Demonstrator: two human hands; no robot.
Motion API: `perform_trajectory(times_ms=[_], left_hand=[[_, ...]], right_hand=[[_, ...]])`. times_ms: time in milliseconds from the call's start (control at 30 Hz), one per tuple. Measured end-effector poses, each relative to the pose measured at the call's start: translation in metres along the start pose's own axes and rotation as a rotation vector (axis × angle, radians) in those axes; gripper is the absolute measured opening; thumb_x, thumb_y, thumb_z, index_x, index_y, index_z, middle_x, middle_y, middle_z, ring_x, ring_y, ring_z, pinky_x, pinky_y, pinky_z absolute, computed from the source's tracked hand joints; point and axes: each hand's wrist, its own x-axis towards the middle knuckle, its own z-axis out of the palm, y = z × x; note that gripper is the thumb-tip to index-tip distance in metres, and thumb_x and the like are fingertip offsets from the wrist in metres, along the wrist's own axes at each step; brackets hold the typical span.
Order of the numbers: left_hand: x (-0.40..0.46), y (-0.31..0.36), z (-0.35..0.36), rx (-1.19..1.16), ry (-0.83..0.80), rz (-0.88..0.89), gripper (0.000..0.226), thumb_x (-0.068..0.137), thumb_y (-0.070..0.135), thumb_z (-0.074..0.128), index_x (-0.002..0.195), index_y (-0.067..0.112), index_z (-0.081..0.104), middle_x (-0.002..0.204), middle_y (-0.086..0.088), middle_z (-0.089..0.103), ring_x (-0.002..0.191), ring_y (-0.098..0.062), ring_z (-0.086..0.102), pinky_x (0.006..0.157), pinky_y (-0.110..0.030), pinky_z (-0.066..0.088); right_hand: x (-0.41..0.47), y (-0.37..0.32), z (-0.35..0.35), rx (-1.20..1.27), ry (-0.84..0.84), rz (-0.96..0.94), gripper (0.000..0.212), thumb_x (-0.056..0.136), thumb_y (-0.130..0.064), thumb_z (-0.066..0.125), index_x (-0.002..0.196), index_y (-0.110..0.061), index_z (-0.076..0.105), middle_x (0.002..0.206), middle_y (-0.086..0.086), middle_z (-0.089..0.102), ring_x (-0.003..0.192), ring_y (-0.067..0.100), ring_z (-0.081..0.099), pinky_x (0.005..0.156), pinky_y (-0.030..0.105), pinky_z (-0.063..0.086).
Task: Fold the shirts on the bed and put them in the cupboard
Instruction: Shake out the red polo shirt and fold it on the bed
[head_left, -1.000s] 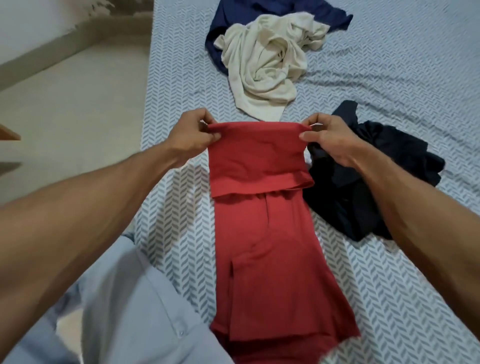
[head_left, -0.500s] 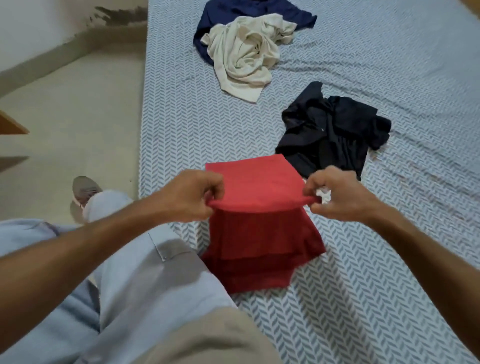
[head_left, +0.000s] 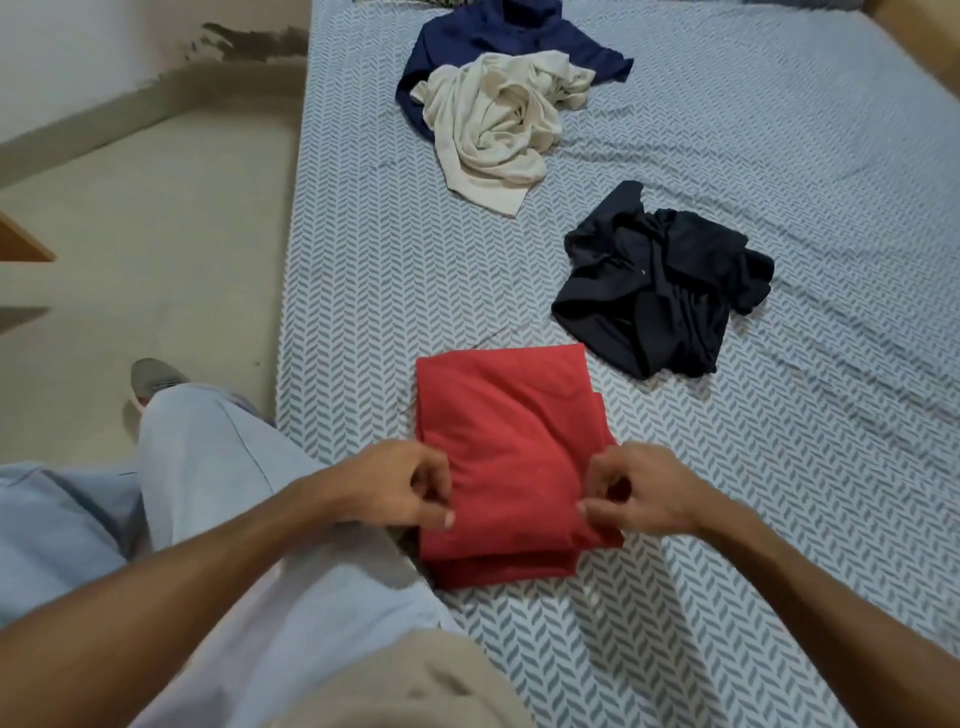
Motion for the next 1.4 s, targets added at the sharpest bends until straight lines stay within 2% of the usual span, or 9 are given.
perform_trajectory(times_ms=[167, 400, 567, 667, 767, 867, 1067, 1200, 1400], left_hand=[[0.045, -0.003, -0.031, -0.484, 0.582, -0.323, 0.041, 0.082, 0.055, 0.076, 0.084, 0.016, 0.065, 0.074, 0.001, 0.068, 0.066, -0.015, 0.062, 0.060, -0.029, 0.048], [0.086, -0.003, -0.054, -0.920, 0.507, -0.587, 0.028, 0.080, 0.020, 0.084, 0.071, 0.015, 0.059, 0.068, -0.003, 0.058, 0.056, -0.015, 0.046, 0.046, -0.025, 0.033], [0.093, -0.013, -0.044, -0.621, 0.645, -0.524, 0.026, 0.085, 0.022, 0.078, 0.068, 0.014, 0.060, 0.069, -0.001, 0.063, 0.068, -0.017, 0.059, 0.057, -0.027, 0.044], [0.092, -0.011, -0.031, -0.184, 0.697, -0.468, 0.042, 0.083, 0.051, 0.072, 0.097, 0.012, 0.061, 0.091, -0.002, 0.065, 0.086, -0.022, 0.063, 0.075, -0.036, 0.054], [0.083, -0.003, -0.024, -0.252, 0.622, -0.496, 0.080, 0.068, 0.073, 0.075, 0.114, 0.013, 0.049, 0.103, 0.000, 0.061, 0.092, -0.022, 0.061, 0.077, -0.039, 0.055], [0.076, -0.002, -0.019, -0.355, 0.484, -0.566, 0.087, 0.054, 0.083, 0.077, 0.101, 0.011, 0.061, 0.095, 0.001, 0.069, 0.085, -0.018, 0.066, 0.064, -0.030, 0.050], [0.065, 0.003, -0.017, -0.800, 0.228, -0.436, 0.058, 0.058, 0.031, 0.098, 0.108, 0.014, 0.074, 0.100, 0.003, 0.077, 0.094, -0.014, 0.072, 0.079, -0.025, 0.058], [0.057, -0.002, -0.026, -1.001, 0.270, -0.317, 0.053, 0.068, 0.014, 0.092, 0.117, 0.011, 0.070, 0.107, -0.003, 0.078, 0.102, -0.020, 0.074, 0.098, -0.040, 0.056], [0.041, 0.019, -0.107, -1.044, 0.457, -0.078, 0.043, 0.078, -0.011, 0.077, 0.119, -0.003, 0.067, 0.112, -0.016, 0.075, 0.102, -0.026, 0.073, 0.084, -0.037, 0.061]], right_hand=[[0.059, -0.001, -0.040, 0.407, 0.513, 0.293, 0.023, 0.085, -0.041, 0.077, 0.094, -0.021, 0.070, 0.091, -0.008, 0.070, 0.083, 0.008, 0.065, 0.079, 0.030, 0.052], [0.119, 0.004, -0.056, 0.846, 0.201, 0.593, 0.023, 0.088, -0.036, 0.076, 0.083, -0.020, 0.061, 0.064, -0.003, 0.054, 0.052, 0.008, 0.050, 0.053, 0.024, 0.041], [0.123, 0.011, -0.030, 0.602, 0.412, 0.548, 0.044, 0.087, -0.045, 0.073, 0.061, -0.021, 0.046, 0.058, -0.007, 0.050, 0.059, 0.014, 0.049, 0.054, 0.028, 0.036], [0.115, 0.002, -0.024, 0.389, 0.371, 0.484, 0.054, 0.075, -0.069, 0.073, 0.096, -0.021, 0.057, 0.090, -0.009, 0.060, 0.082, 0.012, 0.058, 0.073, 0.034, 0.047], [0.099, -0.010, -0.031, 0.588, 0.245, 0.506, 0.078, 0.060, -0.063, 0.089, 0.113, -0.022, 0.049, 0.101, -0.013, 0.061, 0.090, 0.007, 0.061, 0.074, 0.028, 0.049], [0.095, -0.006, -0.029, 0.688, 0.080, 0.457, 0.058, 0.060, -0.041, 0.097, 0.107, -0.020, 0.072, 0.098, -0.010, 0.075, 0.093, 0.011, 0.072, 0.075, 0.022, 0.054], [0.089, -0.005, -0.027, 0.752, -0.083, 0.433, 0.051, 0.065, -0.011, 0.092, 0.112, -0.017, 0.072, 0.103, -0.001, 0.076, 0.097, 0.018, 0.071, 0.077, 0.027, 0.055], [0.090, -0.010, -0.048, 0.846, -0.019, 0.332, 0.047, 0.065, 0.004, 0.086, 0.107, -0.014, 0.075, 0.103, 0.005, 0.078, 0.102, 0.025, 0.073, 0.096, 0.042, 0.057], [0.108, -0.045, -0.130, 0.889, 0.129, 0.088, 0.054, 0.067, 0.016, 0.079, 0.116, -0.005, 0.072, 0.111, 0.010, 0.076, 0.106, 0.026, 0.072, 0.096, 0.042, 0.056]])
